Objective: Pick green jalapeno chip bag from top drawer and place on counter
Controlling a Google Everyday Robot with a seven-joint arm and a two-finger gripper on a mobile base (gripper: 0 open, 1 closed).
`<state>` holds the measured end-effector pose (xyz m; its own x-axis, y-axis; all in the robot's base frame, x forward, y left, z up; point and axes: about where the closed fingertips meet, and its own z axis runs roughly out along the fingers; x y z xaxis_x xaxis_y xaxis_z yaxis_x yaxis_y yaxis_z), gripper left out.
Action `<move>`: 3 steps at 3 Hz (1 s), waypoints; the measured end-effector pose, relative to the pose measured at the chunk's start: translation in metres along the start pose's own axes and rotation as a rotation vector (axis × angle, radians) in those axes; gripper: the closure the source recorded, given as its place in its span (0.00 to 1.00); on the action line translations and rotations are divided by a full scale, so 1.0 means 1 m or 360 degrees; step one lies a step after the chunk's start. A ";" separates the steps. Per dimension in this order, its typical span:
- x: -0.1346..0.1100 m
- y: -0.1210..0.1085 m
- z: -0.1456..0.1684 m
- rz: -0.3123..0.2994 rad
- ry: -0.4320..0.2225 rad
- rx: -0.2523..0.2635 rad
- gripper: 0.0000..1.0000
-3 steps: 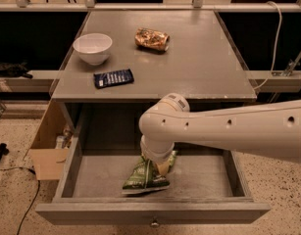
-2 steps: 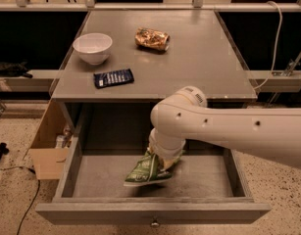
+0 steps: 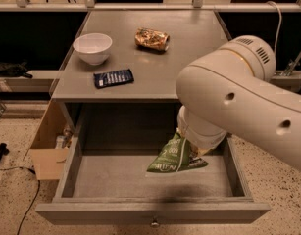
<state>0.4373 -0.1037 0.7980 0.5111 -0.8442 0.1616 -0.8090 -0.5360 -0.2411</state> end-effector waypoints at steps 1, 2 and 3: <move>0.002 -0.001 -0.003 0.0016 -0.0016 0.0026 1.00; 0.065 -0.008 -0.045 0.0249 -0.0089 0.0307 1.00; 0.135 -0.002 -0.087 0.0413 -0.0188 0.0536 1.00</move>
Offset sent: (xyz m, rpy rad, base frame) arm 0.0433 -0.0784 0.1308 0.4773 -0.2294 -0.0797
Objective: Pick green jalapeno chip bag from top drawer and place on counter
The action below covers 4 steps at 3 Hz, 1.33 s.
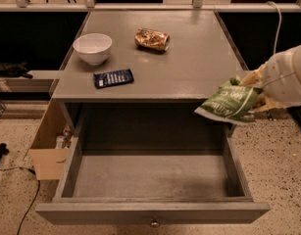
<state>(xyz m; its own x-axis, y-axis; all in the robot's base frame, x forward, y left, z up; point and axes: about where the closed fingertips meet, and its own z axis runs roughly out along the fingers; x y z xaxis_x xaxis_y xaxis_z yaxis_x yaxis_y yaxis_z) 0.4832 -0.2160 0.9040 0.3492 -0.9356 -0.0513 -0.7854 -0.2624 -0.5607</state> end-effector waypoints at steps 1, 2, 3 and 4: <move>-0.016 -0.026 -0.018 -0.0077 -0.0092 0.0115 1.00; -0.016 -0.026 -0.018 -0.0078 -0.0092 0.0116 1.00; -0.019 -0.048 -0.021 -0.0118 -0.0076 0.0146 1.00; -0.018 -0.103 -0.015 -0.0179 -0.0104 0.0156 1.00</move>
Offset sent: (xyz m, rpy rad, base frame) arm 0.0071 0.0161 0.0327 0.0479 -0.0698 0.0670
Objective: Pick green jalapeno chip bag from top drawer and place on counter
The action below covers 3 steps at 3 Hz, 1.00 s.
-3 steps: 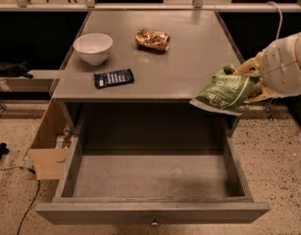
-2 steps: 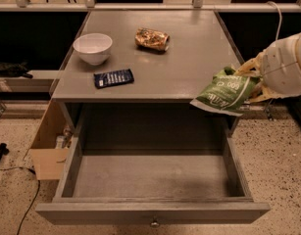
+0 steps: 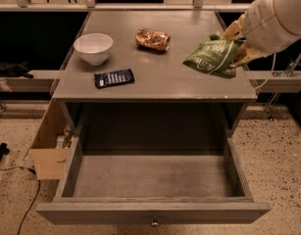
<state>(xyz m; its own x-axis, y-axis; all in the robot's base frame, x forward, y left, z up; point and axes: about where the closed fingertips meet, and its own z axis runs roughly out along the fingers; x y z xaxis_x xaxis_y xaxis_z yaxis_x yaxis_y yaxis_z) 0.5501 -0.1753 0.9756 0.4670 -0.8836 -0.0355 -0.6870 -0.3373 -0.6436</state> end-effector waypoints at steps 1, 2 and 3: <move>0.007 -0.053 -0.003 -0.0047 -0.0027 0.0054 1.00; 0.007 -0.053 -0.003 -0.0047 -0.0027 0.0054 1.00; -0.008 -0.049 -0.012 -0.0069 -0.0038 0.0095 1.00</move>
Offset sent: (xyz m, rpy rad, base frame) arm 0.0302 0.0072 0.0198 0.0038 -0.0096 0.0245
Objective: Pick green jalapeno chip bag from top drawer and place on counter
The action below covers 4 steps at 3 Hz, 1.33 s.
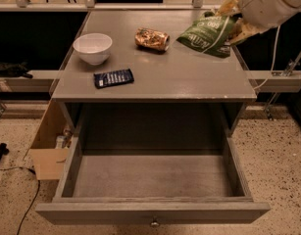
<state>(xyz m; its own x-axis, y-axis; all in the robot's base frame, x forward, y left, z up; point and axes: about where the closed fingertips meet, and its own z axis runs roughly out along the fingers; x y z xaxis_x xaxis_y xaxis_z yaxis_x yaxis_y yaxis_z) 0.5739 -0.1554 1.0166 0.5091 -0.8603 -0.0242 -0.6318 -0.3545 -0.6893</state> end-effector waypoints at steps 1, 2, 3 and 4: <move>-0.001 -0.001 0.012 -0.0017 -0.0007 -0.0022 1.00; 0.010 -0.003 0.025 0.0001 -0.0015 -0.0056 1.00; 0.048 -0.011 0.052 0.0065 0.0004 -0.0143 1.00; 0.073 -0.012 0.074 0.0104 0.0028 -0.0211 1.00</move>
Offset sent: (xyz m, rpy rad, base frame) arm 0.0399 -0.0059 -0.0282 -0.0121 0.0643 -0.0034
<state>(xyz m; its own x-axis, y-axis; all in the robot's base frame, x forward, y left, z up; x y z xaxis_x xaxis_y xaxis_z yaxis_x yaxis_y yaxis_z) 0.6621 -0.1873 0.9700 0.4549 -0.8890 -0.0528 -0.7357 -0.3417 -0.5848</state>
